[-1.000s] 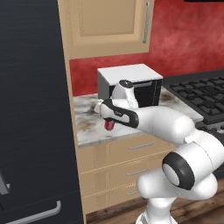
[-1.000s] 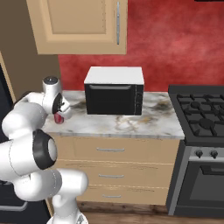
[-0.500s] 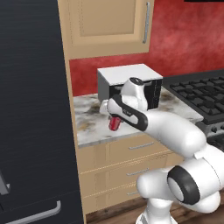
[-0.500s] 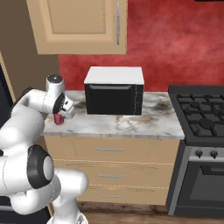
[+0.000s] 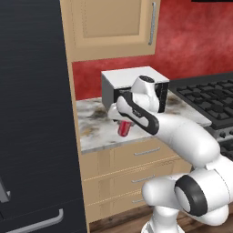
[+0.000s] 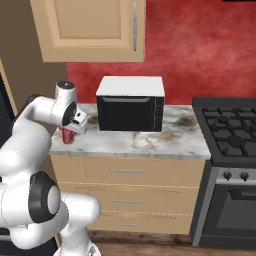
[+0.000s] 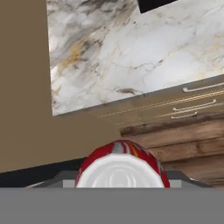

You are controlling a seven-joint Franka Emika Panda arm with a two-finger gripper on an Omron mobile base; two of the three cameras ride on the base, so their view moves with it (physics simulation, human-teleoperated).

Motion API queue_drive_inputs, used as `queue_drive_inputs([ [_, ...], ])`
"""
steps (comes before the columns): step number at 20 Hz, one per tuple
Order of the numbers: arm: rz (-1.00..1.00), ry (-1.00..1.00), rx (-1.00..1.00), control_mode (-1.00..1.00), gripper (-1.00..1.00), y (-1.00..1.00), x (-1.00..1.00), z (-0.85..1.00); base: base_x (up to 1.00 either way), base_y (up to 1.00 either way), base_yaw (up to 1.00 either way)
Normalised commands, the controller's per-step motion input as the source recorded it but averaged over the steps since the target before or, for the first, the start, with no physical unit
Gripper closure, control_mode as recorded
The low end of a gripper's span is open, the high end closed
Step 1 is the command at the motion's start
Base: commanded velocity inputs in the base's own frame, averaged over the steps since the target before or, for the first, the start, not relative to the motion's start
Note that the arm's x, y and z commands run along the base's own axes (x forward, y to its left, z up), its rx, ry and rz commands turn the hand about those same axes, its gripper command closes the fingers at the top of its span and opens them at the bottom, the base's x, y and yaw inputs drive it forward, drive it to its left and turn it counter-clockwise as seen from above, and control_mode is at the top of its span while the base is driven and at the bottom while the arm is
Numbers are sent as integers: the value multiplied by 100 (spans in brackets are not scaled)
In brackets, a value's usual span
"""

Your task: Four empty soda cans are scattered around the kitchen. Gather all the cans and cluster them next to the stove for recycling.

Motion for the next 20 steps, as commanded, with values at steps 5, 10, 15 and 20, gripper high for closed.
queue_drive_inputs([
  [5, 6, 4, -9, -100, 100, -9, -12, 2, 0, 0, 0],
  [10, 4, 0, -20, -100, 100, -10, -3, 0, 0, 0, 0],
  [15, 0, -2, -28, -100, 100, -9, 0, 0, 0, 0, 0],
  [20, 0, -2, -14, -100, 100, -16, -1, 0, 0, 0, 0],
])
